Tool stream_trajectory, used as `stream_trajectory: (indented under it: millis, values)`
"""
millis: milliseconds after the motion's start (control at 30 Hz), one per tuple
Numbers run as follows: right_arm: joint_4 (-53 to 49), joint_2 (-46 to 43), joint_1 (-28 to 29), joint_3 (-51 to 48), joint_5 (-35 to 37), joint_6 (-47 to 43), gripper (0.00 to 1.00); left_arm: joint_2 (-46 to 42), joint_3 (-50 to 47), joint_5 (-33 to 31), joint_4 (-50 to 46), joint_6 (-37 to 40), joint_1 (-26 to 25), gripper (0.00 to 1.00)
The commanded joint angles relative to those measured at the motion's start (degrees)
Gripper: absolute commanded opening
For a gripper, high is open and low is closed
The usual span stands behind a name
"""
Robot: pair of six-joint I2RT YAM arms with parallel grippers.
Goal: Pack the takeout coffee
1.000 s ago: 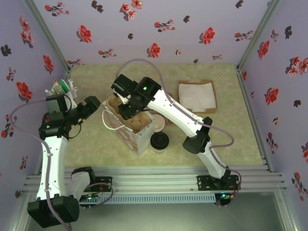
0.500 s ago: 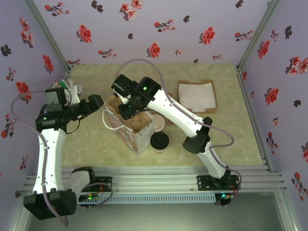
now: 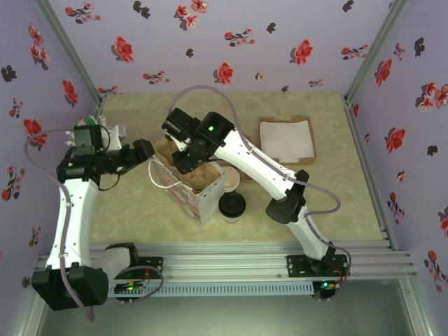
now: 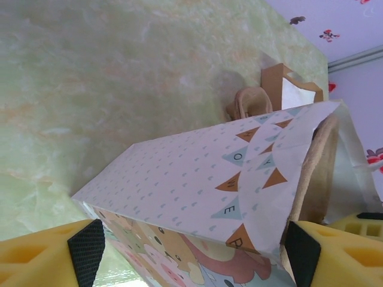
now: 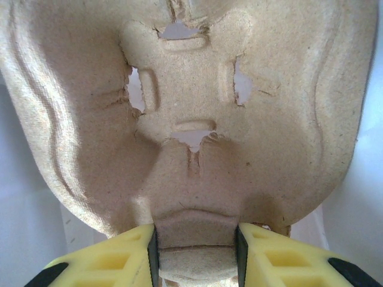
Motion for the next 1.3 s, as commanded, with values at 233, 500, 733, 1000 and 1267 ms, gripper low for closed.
stream_trajectory:
  millis: [233,500,733,1000,1267]
  values:
    - [-1.2,-1.5,0.4,0.0,0.9,-0.7,0.37,0.6,2.4,-7.1,-1.9,1.4,-0.2,0.81]
    - [-1.5,-1.4,0.5,-0.1,0.2,-0.6,0.37,1.5,2.5,-7.3,1.0,-0.9,-0.3,0.81]
    - [-1.5,-1.0,1.5,-0.1,-0.9,-1.8,0.37,2.4,1.7,-4.1,3.1,-2.0,-0.5,0.81]
    - [-1.3,-1.1,2.2,-0.5,-1.0,-2.7,0.37,1.9,1.6,-3.8,3.1,-2.0,-0.6,0.81]
    - [-3.1,-0.2,0.6,-0.4,2.6,0.1,0.37,0.9,1.3,-3.8,2.9,-2.1,-0.6,0.81]
